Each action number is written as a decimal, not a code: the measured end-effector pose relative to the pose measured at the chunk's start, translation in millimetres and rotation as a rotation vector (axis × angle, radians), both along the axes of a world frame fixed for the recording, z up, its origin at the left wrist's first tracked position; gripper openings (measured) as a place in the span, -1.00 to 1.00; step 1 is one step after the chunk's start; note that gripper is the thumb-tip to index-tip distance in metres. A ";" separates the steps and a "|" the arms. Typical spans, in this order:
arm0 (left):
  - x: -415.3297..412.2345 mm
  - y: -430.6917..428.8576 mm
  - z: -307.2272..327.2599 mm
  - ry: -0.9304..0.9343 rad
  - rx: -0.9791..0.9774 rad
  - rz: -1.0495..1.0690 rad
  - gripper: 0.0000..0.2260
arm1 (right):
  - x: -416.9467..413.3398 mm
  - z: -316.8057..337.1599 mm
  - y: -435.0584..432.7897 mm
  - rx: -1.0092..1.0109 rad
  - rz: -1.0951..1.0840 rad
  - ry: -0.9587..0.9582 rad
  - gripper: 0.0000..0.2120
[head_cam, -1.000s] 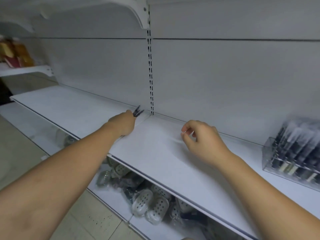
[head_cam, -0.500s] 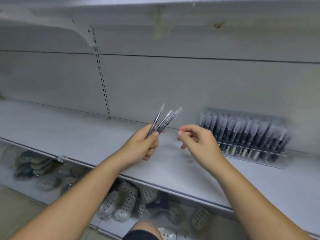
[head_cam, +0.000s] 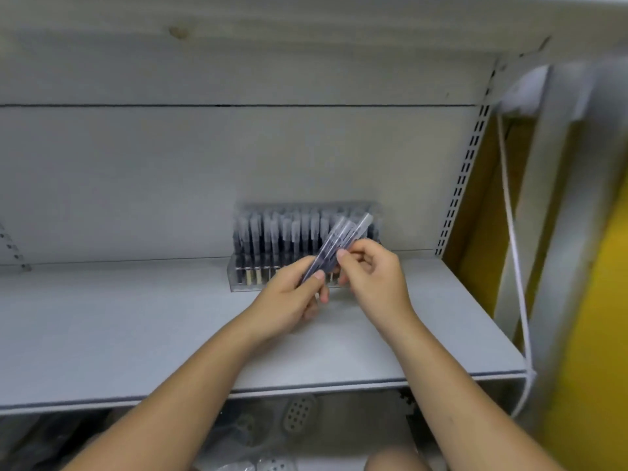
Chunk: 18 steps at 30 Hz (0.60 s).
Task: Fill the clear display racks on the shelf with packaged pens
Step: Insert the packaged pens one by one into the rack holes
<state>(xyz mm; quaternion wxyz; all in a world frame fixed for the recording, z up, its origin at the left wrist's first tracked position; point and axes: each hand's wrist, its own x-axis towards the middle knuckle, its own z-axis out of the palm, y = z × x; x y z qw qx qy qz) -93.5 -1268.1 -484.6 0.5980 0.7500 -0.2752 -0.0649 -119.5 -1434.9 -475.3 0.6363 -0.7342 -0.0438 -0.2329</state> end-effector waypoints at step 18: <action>31.7 -39.8 -47.7 0.086 -0.191 0.088 -0.75 | 69.3 -9.6 -85.2 -0.124 -0.437 -0.335 -0.89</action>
